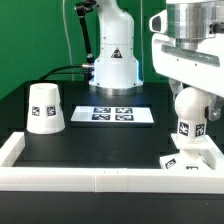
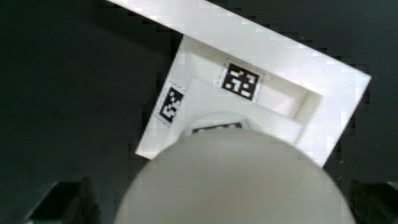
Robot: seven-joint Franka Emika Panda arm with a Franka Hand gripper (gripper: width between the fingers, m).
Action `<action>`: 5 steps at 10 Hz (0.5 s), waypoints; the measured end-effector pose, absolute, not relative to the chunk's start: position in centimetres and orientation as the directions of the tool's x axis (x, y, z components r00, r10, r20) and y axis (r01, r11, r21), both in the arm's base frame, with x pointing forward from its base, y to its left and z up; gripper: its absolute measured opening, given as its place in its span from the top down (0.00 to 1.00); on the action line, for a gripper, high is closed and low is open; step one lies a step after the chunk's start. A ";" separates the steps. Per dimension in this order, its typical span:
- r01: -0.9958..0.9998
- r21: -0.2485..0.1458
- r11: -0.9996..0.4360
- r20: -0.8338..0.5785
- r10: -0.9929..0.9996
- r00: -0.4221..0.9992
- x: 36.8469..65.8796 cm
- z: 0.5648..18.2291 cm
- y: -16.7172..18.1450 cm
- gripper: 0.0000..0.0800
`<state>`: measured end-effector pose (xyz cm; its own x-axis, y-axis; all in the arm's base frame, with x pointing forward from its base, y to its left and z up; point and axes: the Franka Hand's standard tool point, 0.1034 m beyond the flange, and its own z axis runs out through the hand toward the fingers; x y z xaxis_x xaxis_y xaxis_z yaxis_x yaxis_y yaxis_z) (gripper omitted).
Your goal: Assemble lamp
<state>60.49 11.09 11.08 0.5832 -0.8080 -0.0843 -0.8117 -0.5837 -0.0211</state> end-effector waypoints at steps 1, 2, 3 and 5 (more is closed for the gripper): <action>-0.755 -0.028 -0.655 -0.082 -0.751 0.655 60.5 11.1 11.3 0.13; -0.674 -0.038 -0.738 -0.076 -0.670 0.738 60.5 11.1 11.4 0.13; -0.608 -0.046 -0.793 -0.071 -0.604 0.794 60.5 11.0 11.3 0.13; -0.463 -0.055 -0.885 -0.065 -0.459 0.886 60.3 10.9 11.1 0.13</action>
Offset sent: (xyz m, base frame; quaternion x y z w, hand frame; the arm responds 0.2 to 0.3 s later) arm -0.0062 -0.0068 -0.0022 -0.0018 0.0115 -0.1765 0.9842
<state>60.31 11.08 10.87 0.8860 -0.4591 -0.0653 -0.4626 -0.8849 -0.0551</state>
